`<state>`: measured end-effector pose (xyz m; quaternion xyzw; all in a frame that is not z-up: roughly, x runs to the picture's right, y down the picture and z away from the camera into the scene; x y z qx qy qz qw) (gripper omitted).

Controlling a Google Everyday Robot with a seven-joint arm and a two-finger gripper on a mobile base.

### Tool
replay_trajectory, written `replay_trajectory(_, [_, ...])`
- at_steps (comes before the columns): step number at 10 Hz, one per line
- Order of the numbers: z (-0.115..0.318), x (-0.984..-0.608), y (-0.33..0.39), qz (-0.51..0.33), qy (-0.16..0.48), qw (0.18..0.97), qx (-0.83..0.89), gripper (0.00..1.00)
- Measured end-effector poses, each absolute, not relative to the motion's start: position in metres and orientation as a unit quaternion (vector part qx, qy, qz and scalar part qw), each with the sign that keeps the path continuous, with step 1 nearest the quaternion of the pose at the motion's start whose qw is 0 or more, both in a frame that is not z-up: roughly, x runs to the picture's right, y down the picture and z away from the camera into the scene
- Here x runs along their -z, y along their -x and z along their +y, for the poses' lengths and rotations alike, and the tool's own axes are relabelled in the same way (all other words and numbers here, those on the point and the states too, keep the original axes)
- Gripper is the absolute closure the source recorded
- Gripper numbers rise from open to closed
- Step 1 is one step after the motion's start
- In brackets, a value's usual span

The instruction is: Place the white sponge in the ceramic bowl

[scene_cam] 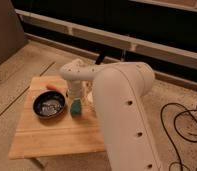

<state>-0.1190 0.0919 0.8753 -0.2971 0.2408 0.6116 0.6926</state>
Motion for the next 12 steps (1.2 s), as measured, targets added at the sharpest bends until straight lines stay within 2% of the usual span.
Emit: replay_trajectory(12, [0.097, -0.920, 0.135, 0.246, 0.344, 0.692, -0.586, 0.42])
